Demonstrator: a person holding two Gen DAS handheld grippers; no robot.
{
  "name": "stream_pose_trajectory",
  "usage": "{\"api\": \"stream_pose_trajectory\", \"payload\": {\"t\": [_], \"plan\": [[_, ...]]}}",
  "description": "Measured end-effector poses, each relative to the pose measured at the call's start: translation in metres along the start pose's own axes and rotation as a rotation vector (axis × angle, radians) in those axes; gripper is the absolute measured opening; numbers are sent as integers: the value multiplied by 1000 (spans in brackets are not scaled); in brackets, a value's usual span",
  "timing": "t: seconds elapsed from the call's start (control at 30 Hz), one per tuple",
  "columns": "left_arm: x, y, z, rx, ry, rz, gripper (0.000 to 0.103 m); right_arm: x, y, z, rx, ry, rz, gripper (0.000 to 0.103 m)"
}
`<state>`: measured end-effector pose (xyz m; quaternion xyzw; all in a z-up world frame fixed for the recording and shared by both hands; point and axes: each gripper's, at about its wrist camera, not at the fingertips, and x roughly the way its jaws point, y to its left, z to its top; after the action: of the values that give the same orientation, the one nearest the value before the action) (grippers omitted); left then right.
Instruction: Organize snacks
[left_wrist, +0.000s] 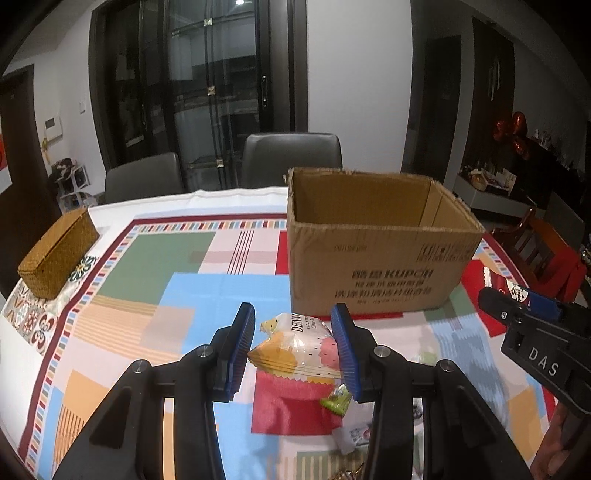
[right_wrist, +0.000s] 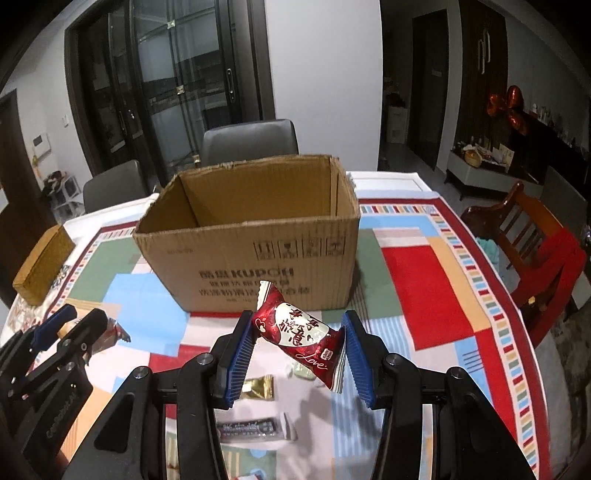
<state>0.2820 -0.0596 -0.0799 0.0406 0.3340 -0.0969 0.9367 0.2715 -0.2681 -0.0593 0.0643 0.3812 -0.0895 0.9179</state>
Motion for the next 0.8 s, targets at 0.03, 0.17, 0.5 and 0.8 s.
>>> {"api": "stream_pose_trajectory", "payload": {"t": [0.03,0.17,0.5,0.8], "plan": [[-1,0,3,0,-5,-1,42,-1,0,2,0,-4,0,49],[-4,-2,16,0,-27,-4,42,-5,-2,12,0,-25,1,49],[-6,-8,41,9,-67,-12,42,-13,1,32,-13,-71,2,49],[-1,-16,62,22,-87,-31,42,-13,-1,52,-20,-103,0,49]]}}
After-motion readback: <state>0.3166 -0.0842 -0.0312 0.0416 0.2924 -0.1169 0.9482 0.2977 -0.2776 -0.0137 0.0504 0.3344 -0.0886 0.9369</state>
